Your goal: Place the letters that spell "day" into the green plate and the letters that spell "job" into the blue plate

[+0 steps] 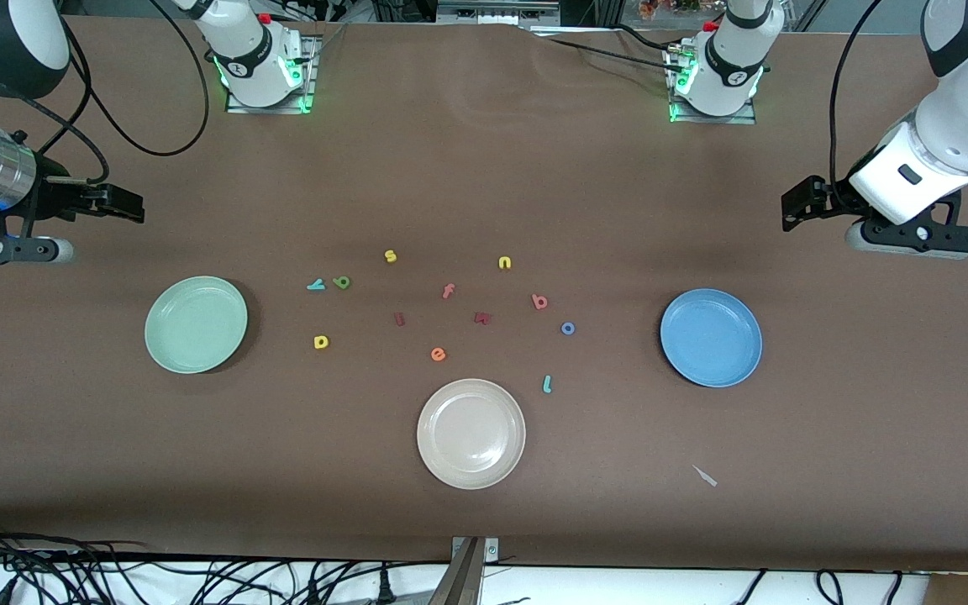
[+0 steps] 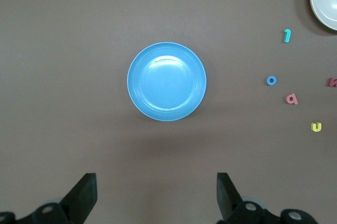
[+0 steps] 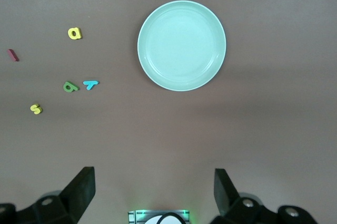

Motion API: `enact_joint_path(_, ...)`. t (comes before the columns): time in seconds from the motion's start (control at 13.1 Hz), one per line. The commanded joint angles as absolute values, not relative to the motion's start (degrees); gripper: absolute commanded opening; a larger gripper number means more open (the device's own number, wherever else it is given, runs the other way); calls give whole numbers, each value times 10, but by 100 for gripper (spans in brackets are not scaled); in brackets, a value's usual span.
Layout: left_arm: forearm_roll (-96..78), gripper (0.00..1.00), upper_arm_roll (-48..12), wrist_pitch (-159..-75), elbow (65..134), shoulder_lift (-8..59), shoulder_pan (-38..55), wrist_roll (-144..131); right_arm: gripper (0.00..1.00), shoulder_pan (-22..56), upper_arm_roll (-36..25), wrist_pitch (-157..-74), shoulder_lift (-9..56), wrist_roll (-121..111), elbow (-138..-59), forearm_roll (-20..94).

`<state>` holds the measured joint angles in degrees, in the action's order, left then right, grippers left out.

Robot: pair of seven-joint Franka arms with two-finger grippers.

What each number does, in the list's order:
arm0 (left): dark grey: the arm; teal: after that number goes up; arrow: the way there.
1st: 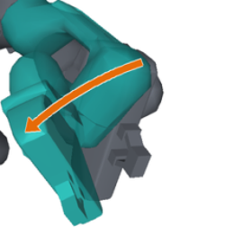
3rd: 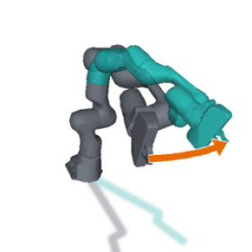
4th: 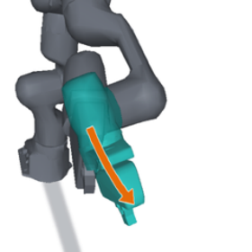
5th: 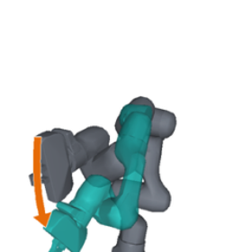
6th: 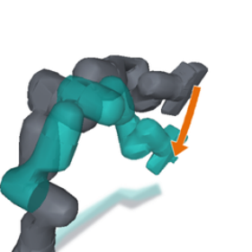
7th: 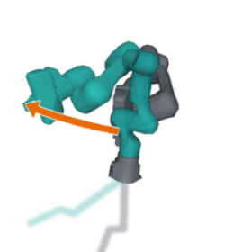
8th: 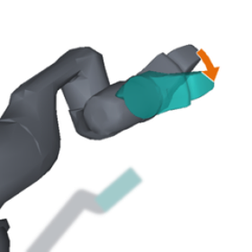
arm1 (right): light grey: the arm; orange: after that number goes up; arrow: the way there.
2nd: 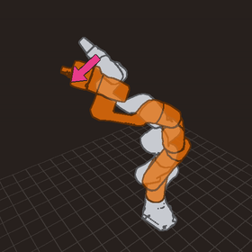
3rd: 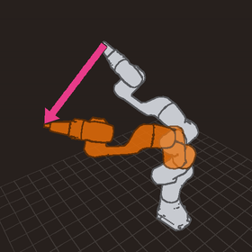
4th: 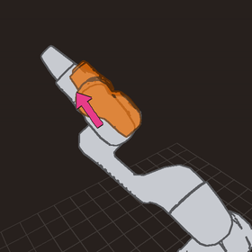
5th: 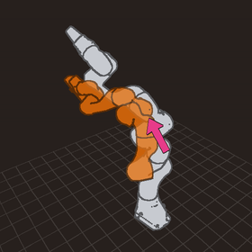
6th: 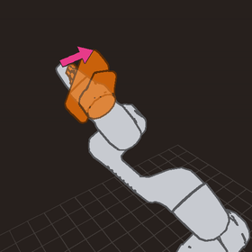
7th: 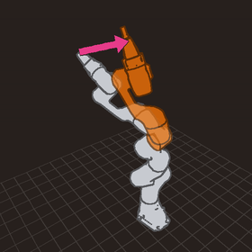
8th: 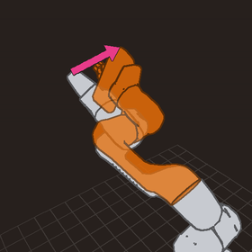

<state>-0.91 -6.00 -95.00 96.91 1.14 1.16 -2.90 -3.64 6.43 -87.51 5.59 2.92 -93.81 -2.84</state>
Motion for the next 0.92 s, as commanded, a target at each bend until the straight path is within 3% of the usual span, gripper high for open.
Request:
enact_joint_path(0.0, -4, 100, -59, -944, 954, 18, 15, -19, 100, -38, 62, -864, 62, 20, -924, -19)
enact_joint_path(0.84, -4, 100, -59, -944, 946, 20, 17, -19, 100, -37, 62, -864, 62, 19, -924, -18)
